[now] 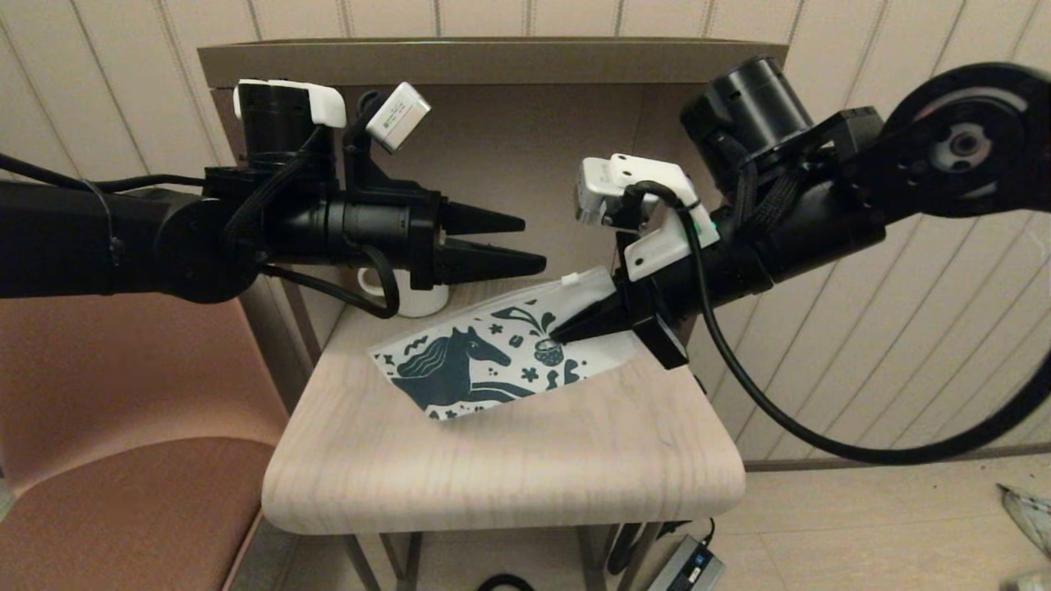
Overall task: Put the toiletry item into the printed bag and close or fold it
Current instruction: Hand it to the other hand
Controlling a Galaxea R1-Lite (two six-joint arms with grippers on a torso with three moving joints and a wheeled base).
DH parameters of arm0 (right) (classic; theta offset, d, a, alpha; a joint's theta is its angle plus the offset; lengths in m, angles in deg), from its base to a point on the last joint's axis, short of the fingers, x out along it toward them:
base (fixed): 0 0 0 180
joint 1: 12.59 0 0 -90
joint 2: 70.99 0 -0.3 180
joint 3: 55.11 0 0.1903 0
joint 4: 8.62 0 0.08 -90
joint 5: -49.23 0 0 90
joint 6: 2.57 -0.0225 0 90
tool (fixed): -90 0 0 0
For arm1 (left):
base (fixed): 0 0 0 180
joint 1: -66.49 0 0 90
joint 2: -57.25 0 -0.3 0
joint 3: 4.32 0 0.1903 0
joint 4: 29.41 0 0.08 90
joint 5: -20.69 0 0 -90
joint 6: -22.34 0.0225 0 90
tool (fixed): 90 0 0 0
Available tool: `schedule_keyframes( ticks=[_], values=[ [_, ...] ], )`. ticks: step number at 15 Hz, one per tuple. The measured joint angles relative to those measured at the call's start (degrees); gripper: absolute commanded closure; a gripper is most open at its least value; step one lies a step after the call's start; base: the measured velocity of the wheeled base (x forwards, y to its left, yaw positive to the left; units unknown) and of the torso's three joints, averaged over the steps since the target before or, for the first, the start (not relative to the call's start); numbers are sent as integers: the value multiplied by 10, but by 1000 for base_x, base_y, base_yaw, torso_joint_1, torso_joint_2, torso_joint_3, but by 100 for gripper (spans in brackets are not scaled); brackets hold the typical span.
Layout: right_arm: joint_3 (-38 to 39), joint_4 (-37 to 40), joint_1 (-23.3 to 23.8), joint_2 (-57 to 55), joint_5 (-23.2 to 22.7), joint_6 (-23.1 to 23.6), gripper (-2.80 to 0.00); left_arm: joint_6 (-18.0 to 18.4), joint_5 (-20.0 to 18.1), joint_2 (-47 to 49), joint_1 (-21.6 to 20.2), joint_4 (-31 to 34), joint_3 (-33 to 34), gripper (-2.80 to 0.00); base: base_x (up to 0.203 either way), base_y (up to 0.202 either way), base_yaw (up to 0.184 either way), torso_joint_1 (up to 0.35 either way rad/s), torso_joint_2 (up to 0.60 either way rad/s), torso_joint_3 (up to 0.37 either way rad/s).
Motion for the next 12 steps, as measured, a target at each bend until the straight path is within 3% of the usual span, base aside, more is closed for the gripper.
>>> schedule_keyframes(
  ticks=[12],
  values=[
    [-28, -26, 2, -31, 0, -20, 0, 3, 3, -3, 1, 0, 6, -280, 0, 0, 0, 0, 0, 0]
  ],
)
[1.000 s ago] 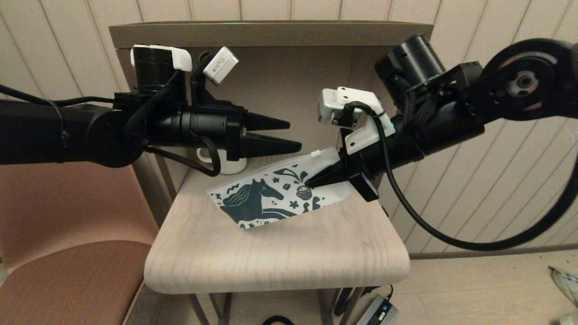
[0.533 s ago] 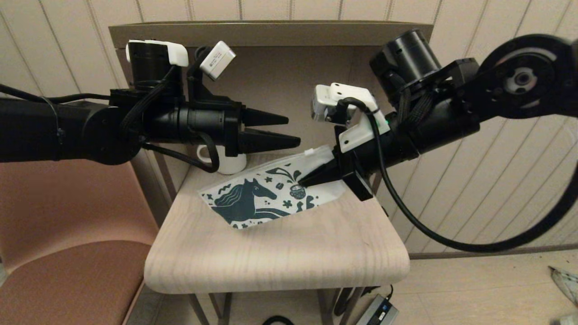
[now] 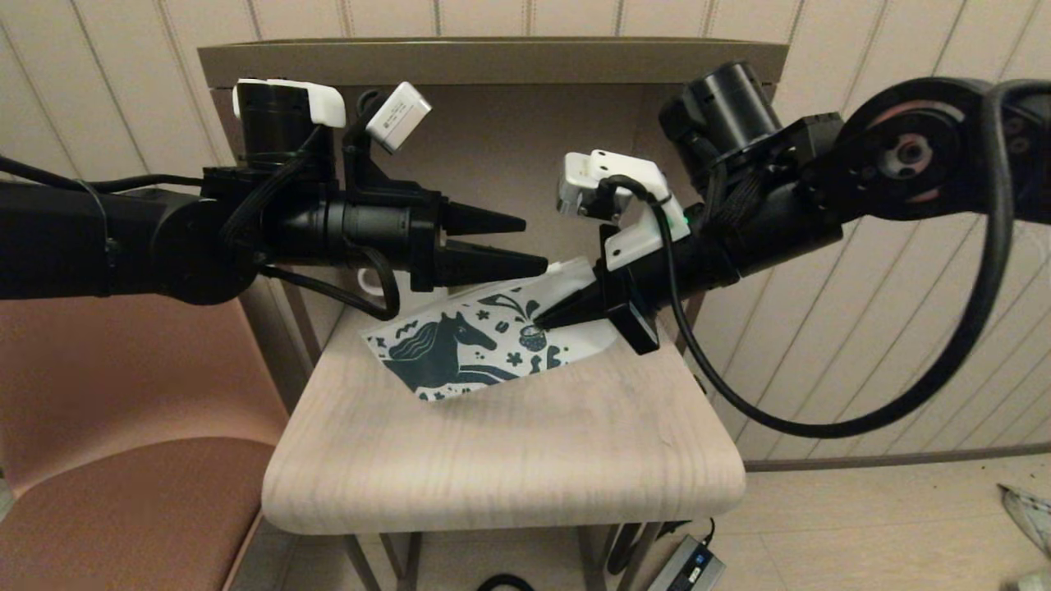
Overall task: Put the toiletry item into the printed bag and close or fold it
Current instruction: Hand it to the other hand
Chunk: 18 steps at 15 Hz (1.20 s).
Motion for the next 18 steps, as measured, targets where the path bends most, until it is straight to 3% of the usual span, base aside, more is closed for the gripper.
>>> schedule_keyframes(
  ticks=[18],
  values=[
    [-4, -41, -4, -11, -1, -38, 0, 15, 4, 4, 5, 0, 9, -280, 0, 0, 0, 0, 0, 0]
  ],
)
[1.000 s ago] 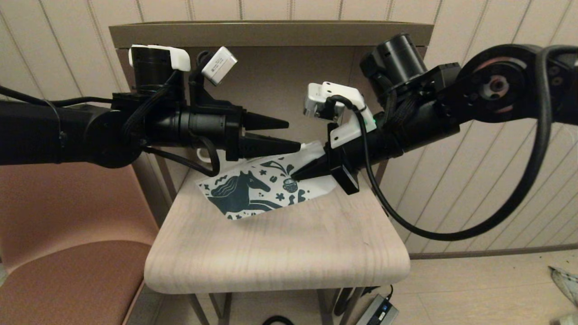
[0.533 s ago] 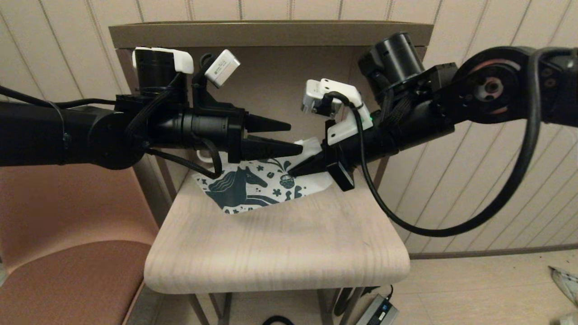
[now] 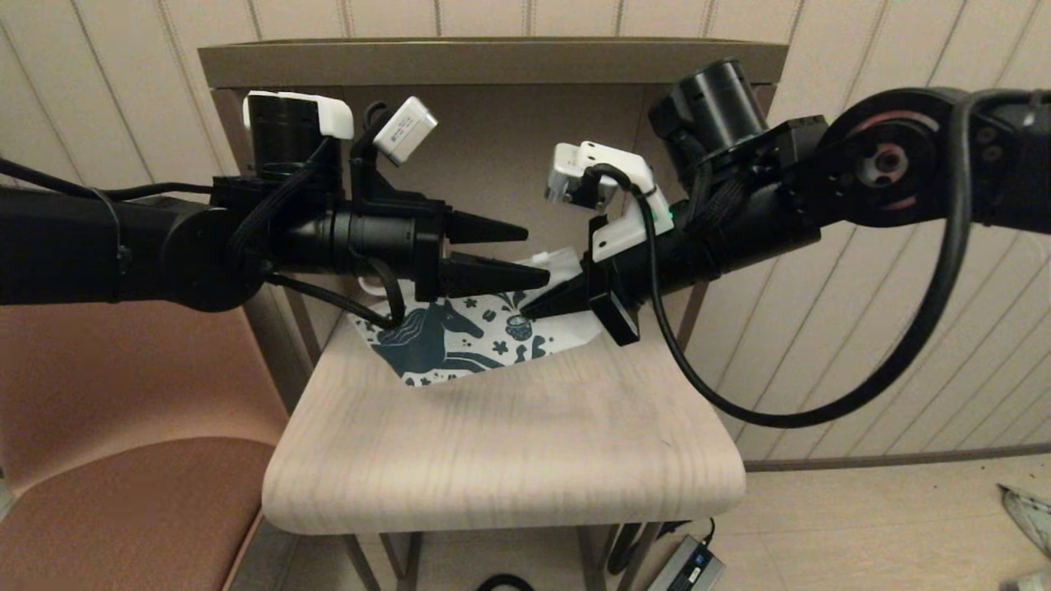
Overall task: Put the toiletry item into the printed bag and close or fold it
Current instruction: Hand it to the other hand
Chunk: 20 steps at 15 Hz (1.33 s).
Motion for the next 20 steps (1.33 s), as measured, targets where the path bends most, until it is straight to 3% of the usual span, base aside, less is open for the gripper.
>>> schedule_keyframes(
  ticks=[7, 8, 10, 15, 20],
  values=[
    [0, -6, -1, -3, 0, -8, 0, 0, 1, -1, 0, 0, 0, -280, 0, 0, 0, 0, 0, 0],
    [0, -11, -1, -3, 0, -10, 0, 0, 9, -1, 0, 0, 0, 0, 0, 0, 0, 0, 0, 0],
    [0, -15, -1, -5, 0, -11, 0, 4, 25, -1, 4, 0, 0, 0, 0, 0, 0, 0, 0, 0],
    [0, -15, -1, -6, 0, -15, 0, 4, 25, -1, 6, 0, -1, 0, 0, 0, 0, 0, 0, 0],
    [0, -18, -1, -7, 0, -15, 0, -1, 2, 0, 5, -1, -1, 0, 0, 0, 0, 0, 0, 0]
  ],
)
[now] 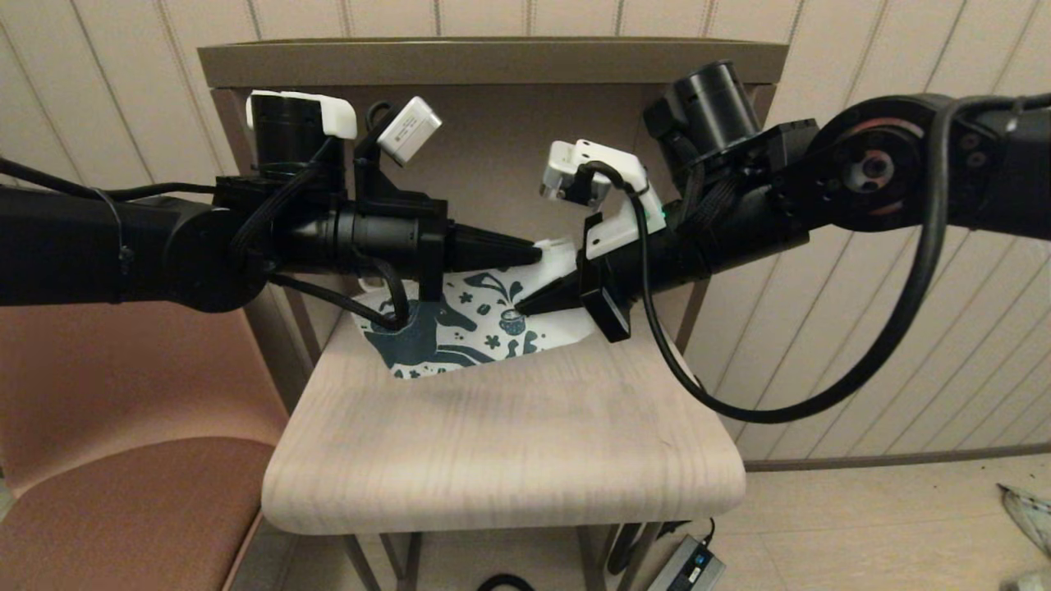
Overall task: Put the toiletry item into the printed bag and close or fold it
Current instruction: Hand it to the other hand
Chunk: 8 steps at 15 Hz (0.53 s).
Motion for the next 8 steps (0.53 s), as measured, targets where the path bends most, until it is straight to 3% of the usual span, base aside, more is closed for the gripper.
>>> schedule_keyframes(
  ticks=[8],
  values=[
    [1, 1, 0, -3, 1, 1, 0, 3, -5, 2, -1, 0, 2, 0, 0, 0, 0, 0, 0, 0]
  ],
)
